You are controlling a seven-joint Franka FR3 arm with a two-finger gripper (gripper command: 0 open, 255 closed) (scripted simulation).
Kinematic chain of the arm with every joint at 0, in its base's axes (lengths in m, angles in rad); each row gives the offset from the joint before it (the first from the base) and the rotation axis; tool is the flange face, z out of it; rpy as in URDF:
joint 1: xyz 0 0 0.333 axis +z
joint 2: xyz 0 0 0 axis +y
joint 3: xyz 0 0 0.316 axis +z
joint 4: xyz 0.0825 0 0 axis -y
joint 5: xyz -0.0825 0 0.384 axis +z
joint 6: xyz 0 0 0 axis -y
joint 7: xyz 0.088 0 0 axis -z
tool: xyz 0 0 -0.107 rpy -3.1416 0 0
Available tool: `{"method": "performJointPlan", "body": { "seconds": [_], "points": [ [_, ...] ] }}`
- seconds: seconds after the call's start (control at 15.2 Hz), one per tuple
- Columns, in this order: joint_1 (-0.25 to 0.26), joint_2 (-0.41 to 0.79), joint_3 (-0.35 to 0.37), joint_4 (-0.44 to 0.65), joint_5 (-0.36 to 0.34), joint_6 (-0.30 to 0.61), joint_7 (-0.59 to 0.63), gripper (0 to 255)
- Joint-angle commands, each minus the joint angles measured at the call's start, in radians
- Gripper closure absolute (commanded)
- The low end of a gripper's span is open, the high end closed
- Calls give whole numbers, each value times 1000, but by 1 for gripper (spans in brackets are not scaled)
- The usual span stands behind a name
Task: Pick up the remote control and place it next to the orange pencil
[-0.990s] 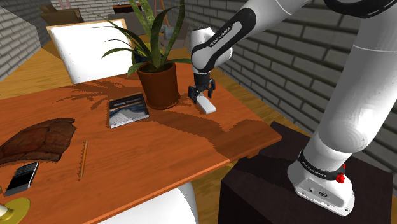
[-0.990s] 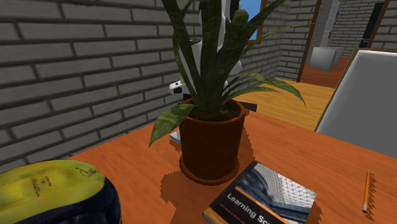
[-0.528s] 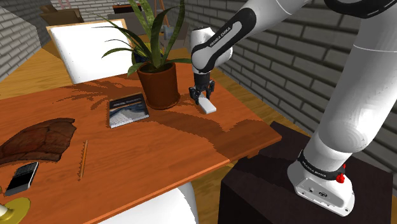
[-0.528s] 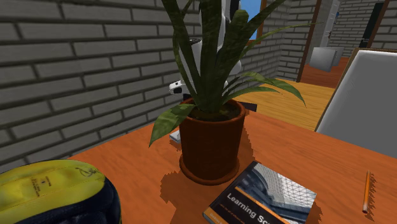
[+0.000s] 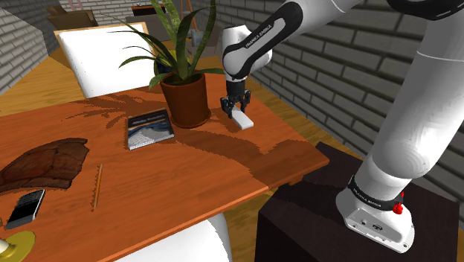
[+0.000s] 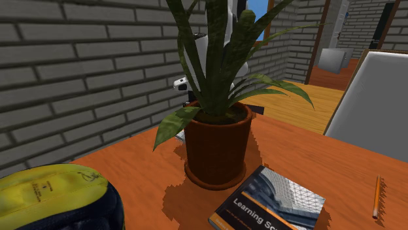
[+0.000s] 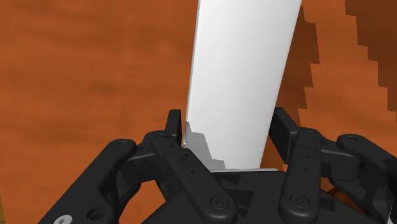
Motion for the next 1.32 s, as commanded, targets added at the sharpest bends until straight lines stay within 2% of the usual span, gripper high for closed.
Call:
{"method": "performJointPlan", "body": {
  "seconds": [0.0,0.73,1.25],
  "points": [
    [-1,-16,-1,11,2,-27,-3,255],
    [-3,-82,-1,84,10,-166,-7,255],
    [95,-66,95,105,6,-167,189,255]
  ]
}}
